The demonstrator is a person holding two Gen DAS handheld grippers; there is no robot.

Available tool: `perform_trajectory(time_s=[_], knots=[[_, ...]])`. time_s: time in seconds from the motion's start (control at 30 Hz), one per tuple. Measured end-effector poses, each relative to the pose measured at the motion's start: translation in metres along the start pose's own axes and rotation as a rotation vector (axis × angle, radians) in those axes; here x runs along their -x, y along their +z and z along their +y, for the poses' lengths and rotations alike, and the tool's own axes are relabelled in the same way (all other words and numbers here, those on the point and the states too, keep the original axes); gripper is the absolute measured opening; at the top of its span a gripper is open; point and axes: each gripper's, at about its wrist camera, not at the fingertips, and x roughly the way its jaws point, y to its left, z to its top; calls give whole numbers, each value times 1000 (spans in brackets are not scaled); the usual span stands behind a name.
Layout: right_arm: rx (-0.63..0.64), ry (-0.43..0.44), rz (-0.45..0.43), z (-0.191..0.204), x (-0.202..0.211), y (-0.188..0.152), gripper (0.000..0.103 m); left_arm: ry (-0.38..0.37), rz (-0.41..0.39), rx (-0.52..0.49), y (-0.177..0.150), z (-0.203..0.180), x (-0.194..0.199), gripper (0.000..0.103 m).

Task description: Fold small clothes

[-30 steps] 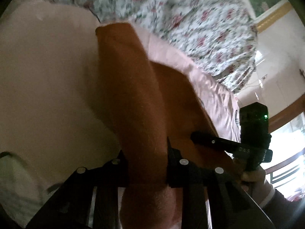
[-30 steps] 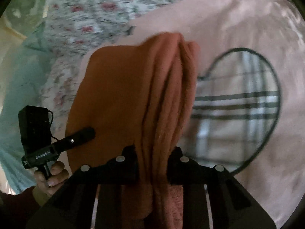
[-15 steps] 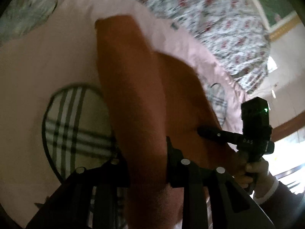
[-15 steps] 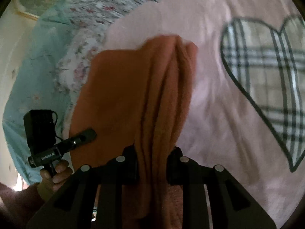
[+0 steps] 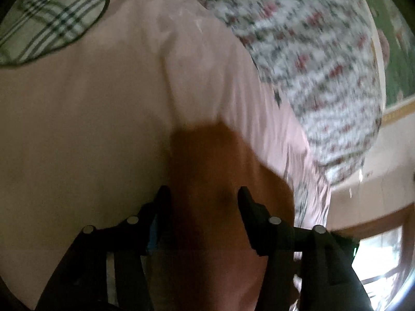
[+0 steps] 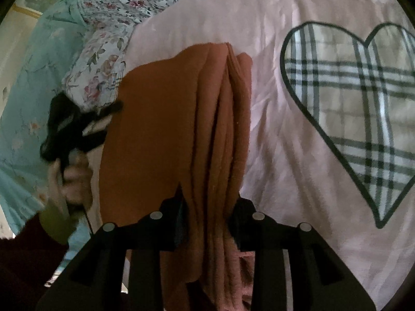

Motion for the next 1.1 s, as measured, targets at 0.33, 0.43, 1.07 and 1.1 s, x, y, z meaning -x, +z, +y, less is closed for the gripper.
perform_trajectory(time_s=[0.33,0.43,1.07,1.1], knots=[[-22,13,-87,-8,36,1,32,177,-80,-159,46,-32,-4,14],[-31,29,-112,-8,45,-1,32,210,-134,-153,49,-37,12,15],[-51,-93,-68,1,7,5,30,231,-8,-194,-100,-56,44,46],[-63,-88,-64,-1,5,6,27,236,-5,-195,-103,-56,44,46]])
